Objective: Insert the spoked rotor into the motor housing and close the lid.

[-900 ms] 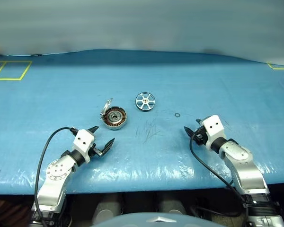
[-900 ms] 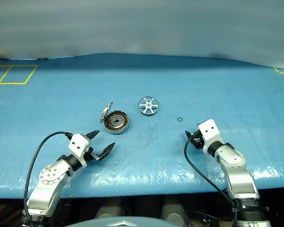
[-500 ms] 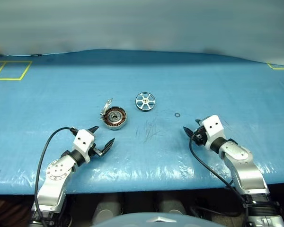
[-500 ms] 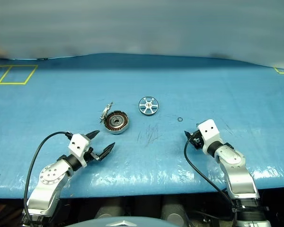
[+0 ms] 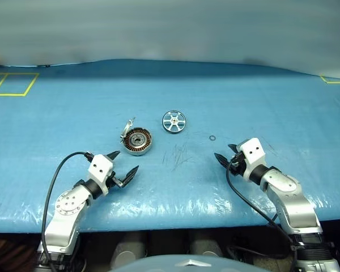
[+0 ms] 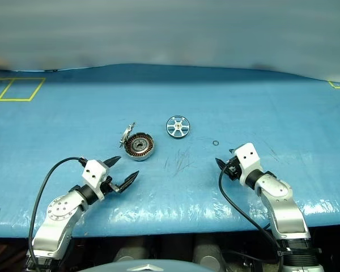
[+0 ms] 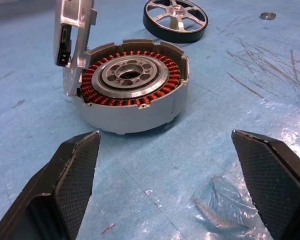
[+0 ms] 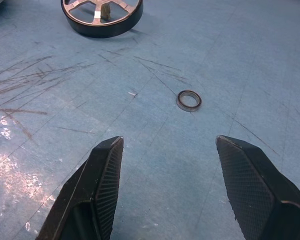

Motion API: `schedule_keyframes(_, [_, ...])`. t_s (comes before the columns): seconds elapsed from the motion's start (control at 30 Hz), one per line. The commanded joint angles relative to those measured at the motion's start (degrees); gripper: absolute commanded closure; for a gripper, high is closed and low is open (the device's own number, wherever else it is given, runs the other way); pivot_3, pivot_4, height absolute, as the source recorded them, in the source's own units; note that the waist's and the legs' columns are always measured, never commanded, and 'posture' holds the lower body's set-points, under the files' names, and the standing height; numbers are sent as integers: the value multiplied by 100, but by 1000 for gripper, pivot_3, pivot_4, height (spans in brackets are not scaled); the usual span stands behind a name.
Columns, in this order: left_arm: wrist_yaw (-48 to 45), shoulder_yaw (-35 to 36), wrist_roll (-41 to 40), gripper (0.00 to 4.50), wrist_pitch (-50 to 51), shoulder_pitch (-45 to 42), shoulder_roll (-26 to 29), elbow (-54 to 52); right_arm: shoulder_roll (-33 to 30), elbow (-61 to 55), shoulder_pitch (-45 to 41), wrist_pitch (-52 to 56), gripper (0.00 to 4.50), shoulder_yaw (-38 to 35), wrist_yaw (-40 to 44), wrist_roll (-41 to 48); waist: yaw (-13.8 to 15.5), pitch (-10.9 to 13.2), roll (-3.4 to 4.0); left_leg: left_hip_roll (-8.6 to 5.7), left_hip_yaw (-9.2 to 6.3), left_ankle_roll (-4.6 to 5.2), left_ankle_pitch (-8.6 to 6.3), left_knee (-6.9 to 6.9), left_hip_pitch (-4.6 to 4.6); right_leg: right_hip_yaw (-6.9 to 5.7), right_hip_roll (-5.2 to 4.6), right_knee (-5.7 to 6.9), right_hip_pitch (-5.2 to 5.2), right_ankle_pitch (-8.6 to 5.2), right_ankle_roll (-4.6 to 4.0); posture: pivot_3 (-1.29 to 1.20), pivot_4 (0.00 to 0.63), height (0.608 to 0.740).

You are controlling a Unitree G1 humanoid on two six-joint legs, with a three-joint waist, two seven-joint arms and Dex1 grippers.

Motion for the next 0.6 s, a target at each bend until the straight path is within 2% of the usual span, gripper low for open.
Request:
schedule_keyframes(0.03, [-105,-3,-109,36,58,-18,89,-307,1,-186,-30,-40,1389,-41,-62,21,0,0,0,0,0,0,0,0,0,0,0,0,0,0,0,0,150,740])
schedule_keyframes(0.37, [-802,-332,-422,36,795,-223,405,-581,93,-113,36,-210,1389,65,-190,-59,3,0,0,-1,0,0,0,0,0,0,2,0,0,0,0,0,150,740])
schedule_keyframes(0.6, [-1242,-1103,-103,36,1165,-1210,649,-743,234,-82,104,-413,1389,53,-354,-91,3,0,0,-2,-1,0,1,6,0,-1,26,0,5,1,1,0,150,740])
